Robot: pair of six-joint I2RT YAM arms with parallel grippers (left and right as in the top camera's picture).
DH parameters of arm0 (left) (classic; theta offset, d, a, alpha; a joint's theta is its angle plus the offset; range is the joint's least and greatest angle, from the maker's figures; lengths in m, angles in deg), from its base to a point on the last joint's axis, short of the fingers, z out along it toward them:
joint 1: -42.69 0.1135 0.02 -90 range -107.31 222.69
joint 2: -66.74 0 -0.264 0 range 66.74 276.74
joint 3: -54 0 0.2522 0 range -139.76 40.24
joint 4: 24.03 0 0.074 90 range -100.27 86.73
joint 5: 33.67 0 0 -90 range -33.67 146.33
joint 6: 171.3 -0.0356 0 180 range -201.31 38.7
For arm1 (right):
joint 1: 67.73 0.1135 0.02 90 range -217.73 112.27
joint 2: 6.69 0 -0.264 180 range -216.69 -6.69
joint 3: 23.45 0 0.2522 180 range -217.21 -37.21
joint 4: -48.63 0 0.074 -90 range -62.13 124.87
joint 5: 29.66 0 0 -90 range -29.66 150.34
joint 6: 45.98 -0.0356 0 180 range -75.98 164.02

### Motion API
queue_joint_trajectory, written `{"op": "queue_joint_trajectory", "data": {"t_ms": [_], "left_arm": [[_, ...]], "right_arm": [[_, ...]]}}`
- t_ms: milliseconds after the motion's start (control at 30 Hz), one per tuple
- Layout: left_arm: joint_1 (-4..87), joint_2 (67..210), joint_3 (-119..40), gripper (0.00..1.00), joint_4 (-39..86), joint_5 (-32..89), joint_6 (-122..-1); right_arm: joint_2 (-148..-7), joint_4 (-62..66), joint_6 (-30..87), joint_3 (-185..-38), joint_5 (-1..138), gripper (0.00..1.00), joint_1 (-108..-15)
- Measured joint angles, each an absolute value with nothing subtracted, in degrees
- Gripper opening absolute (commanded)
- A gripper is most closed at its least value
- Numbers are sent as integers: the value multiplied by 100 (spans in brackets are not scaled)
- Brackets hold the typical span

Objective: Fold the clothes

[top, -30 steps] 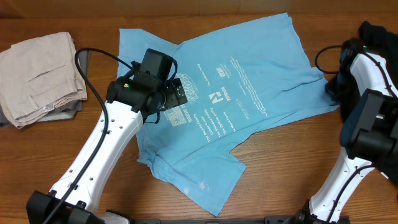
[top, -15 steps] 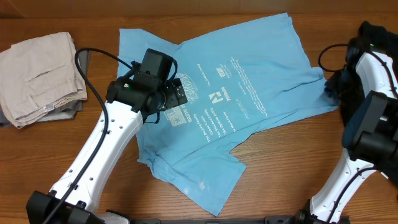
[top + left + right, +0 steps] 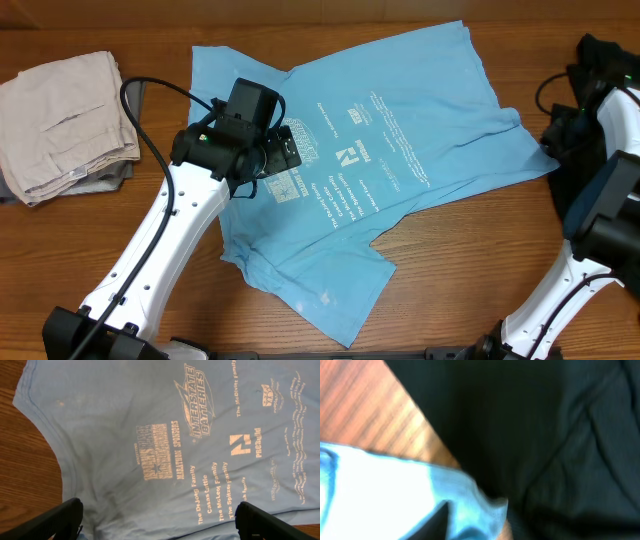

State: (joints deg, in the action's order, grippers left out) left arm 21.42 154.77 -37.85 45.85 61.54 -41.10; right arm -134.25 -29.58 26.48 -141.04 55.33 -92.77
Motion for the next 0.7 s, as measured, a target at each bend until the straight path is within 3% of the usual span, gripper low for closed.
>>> {"op": "queue_joint_trajectory", "data": {"t_ms": [700], "left_arm": [[2142, 15477, -3785, 100, 4585, 6154, -4110]], "right_arm": [[-13423, -3631, 2111, -13938, 6016, 4, -9838]]}}
